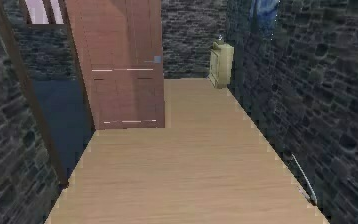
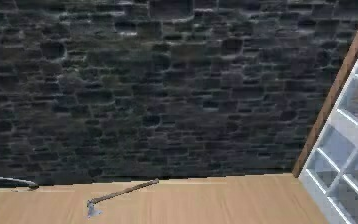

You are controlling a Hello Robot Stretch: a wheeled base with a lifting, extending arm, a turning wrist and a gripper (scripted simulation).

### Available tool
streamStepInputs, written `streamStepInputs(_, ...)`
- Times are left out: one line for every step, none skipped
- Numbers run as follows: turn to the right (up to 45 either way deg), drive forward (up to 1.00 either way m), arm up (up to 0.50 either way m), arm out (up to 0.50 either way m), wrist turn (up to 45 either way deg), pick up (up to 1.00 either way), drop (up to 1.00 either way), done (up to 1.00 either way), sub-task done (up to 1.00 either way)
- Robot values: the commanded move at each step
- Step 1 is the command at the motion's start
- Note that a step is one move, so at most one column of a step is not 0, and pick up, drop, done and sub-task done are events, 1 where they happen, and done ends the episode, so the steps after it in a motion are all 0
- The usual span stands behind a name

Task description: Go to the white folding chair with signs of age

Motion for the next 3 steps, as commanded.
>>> streamStepInputs(0.0, 0.4, 0.0, 0.0, 0.0, 0.0, 0.0, 0.0, 0.0)
streamStepInputs(-45.0, 0.0, 0.0, 0.0, 0.0, 0.0, 0.0, 0.0, 0.0)
streamStepInputs(-12.0, 0.0, 0.0, 0.0, 0.0, 0.0, 0.0, 0.0, 0.0)
